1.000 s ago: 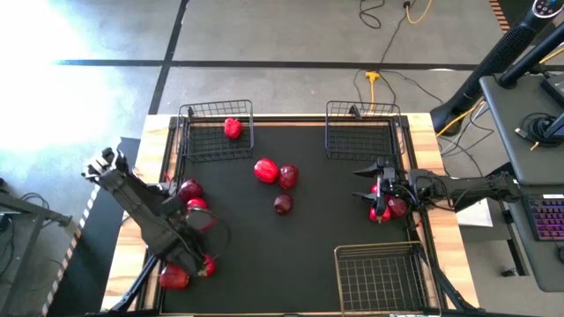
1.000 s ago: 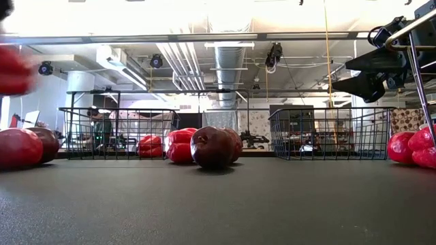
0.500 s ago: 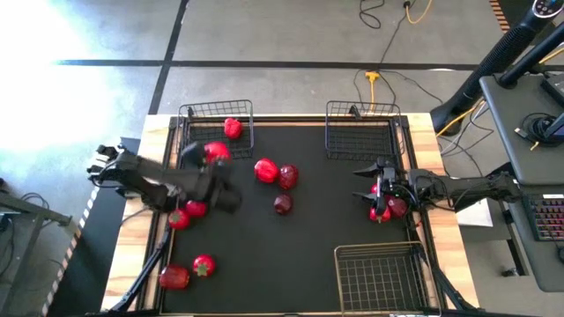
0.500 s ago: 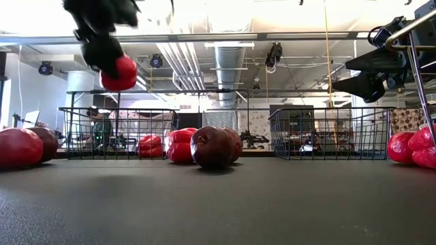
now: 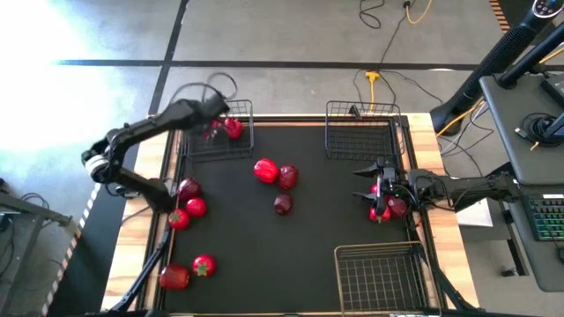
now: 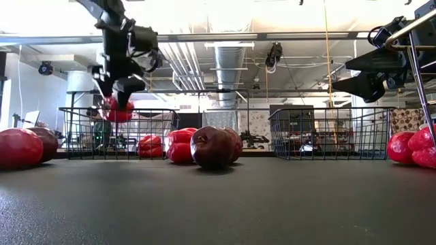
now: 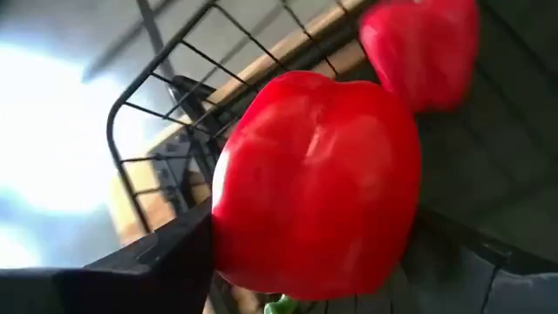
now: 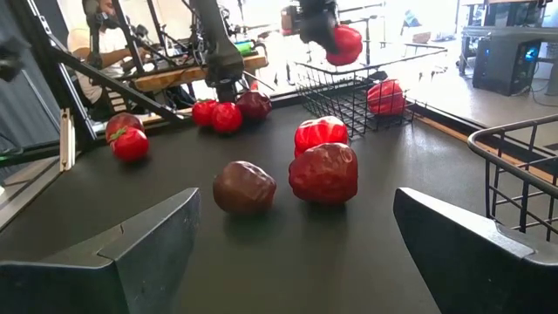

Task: Sort produce into baskets
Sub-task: Put the bell pepper into the left black wire basket

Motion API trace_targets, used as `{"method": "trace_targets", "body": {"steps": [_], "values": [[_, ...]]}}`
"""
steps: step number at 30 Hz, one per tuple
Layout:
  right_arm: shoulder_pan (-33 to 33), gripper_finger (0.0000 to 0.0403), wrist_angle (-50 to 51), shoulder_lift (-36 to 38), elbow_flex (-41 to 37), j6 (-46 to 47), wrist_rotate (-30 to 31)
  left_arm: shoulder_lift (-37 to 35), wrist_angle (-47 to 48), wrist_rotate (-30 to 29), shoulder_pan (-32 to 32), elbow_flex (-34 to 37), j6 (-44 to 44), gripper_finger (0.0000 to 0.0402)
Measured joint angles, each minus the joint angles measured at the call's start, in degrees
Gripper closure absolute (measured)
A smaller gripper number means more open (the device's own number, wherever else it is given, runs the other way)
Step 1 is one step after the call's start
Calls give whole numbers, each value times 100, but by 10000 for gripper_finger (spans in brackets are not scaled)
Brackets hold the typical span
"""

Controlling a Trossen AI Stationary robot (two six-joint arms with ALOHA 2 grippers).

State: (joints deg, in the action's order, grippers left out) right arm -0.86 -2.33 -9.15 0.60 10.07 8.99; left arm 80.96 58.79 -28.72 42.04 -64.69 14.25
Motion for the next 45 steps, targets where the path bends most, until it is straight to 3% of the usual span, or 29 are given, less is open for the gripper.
{"method": "trace_targets", "body": {"steps": [5,14,24,31,37,45], "values": [[0,30,0,0,0,0,0,359,-505,734,714,0,-38,116],[0,30,0,0,0,0,0,1248,-787,1140,760,2,-793,111],[2,30,0,0,-1,0,0,1634,-1157,768,785,-4,-808,62],[2,30,0,0,-1,0,0,1516,-1096,672,789,-9,-906,48],[2,30,0,0,0,0,0,1124,-393,711,701,-362,-770,47],[0,30,0,0,0,0,0,409,-188,1668,408,-1004,-503,47]]}}
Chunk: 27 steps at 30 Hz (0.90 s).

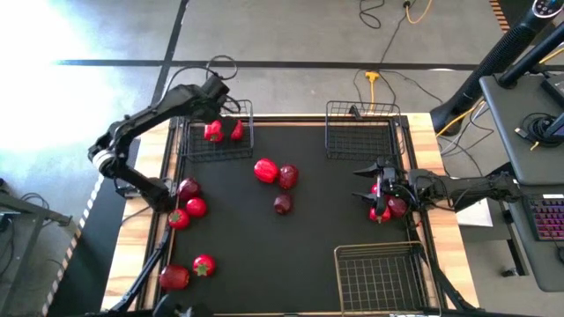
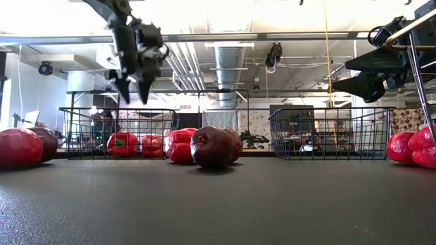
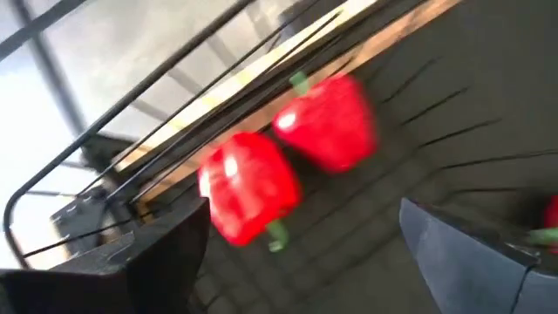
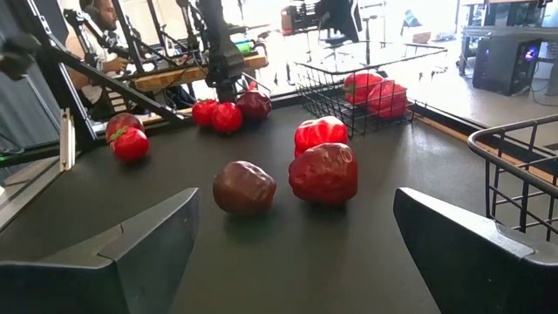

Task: Sort produce into baskets
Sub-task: Put the bell pepper into the left black wire basket

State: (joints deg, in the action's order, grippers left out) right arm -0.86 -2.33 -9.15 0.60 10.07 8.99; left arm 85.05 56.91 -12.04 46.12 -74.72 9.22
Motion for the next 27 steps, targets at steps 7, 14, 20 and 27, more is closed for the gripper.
{"method": "trace_targets", "body": {"steps": [7,14,20,27], "values": [[2,30,0,0,0,0,0,-367,-33,467,-598,-87,176,47],[2,30,0,0,0,0,0,-402,-51,679,-1791,-56,-572,47],[2,30,0,0,0,0,0,-172,-82,209,-2759,-32,-1342,47],[2,30,0,0,-2,0,0,393,-80,92,-3074,-25,-1385,47]]}}
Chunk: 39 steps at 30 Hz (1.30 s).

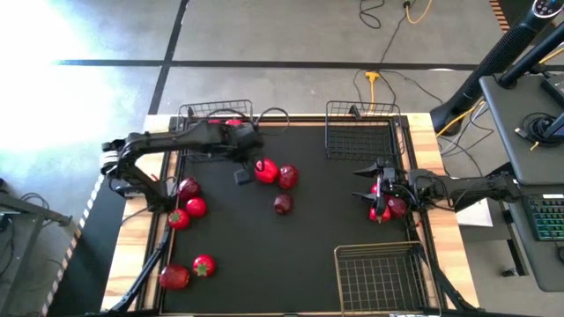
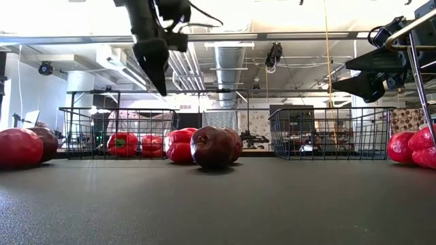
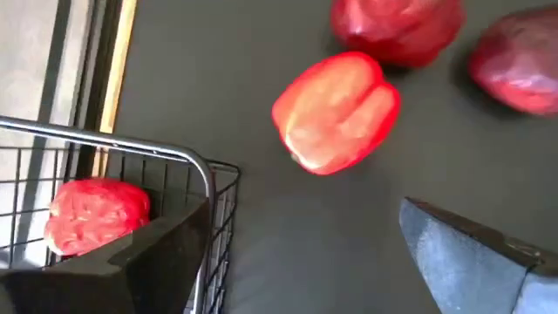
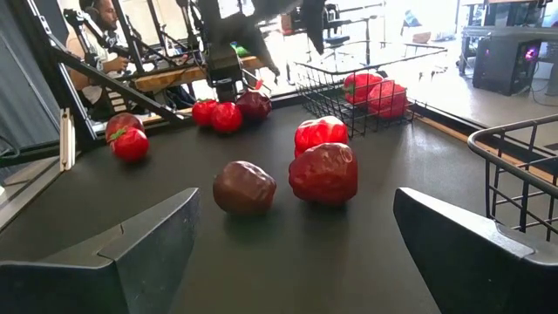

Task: Sort produce into baskets
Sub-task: Put the bell pepper into the left black wire basket

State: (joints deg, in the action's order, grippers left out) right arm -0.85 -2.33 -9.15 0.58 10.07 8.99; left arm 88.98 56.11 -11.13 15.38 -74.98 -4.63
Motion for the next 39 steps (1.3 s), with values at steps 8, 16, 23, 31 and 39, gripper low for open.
{"method": "trace_targets", "body": {"steps": [8,16,23,31,39], "values": [[-2,30,0,0,2,0,0,689,-343,-34,-82,-22,-381,47],[-1,30,1,0,-1,0,0,1059,-395,-36,-147,-26,-636,47],[0,30,0,0,1,0,0,1355,-777,-37,-247,-31,-936,47],[-2,30,0,0,2,0,0,1831,-1050,-101,-262,-54,-1129,47],[-2,30,0,0,2,0,0,1993,-1176,-110,-275,-47,-1070,47]]}}
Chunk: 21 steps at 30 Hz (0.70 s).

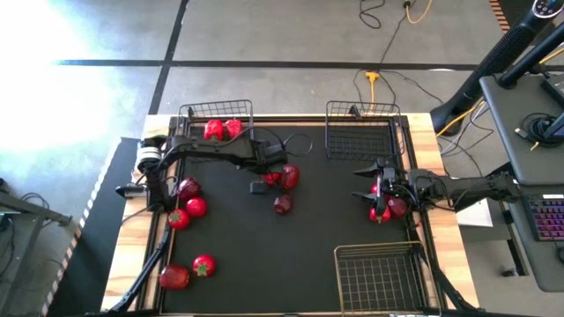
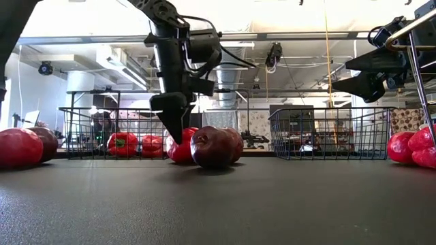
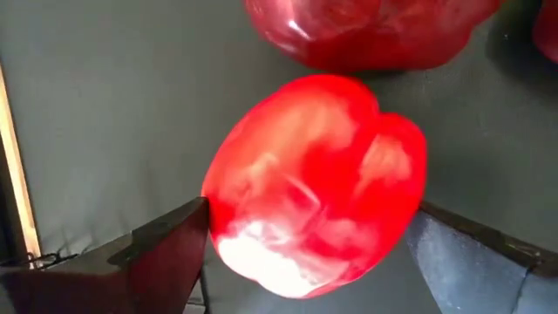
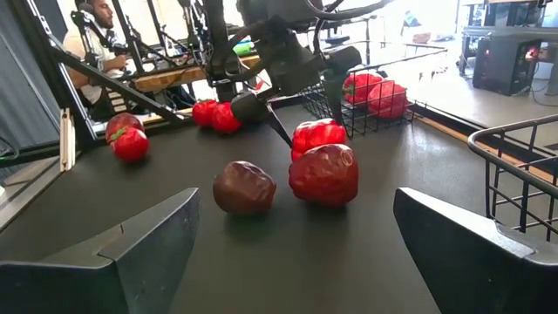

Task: Sort produce into baskets
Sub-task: Put the bell pepper into the left black wire basket

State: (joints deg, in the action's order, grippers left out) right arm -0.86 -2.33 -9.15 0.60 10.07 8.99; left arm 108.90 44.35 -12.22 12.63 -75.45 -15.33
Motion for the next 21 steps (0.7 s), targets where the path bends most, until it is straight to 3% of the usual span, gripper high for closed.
{"method": "trace_targets", "body": {"steps": [21], "values": [[2,30,0,0,0,0,0,-29,-228,35,-496,-413,-562,47]]}}
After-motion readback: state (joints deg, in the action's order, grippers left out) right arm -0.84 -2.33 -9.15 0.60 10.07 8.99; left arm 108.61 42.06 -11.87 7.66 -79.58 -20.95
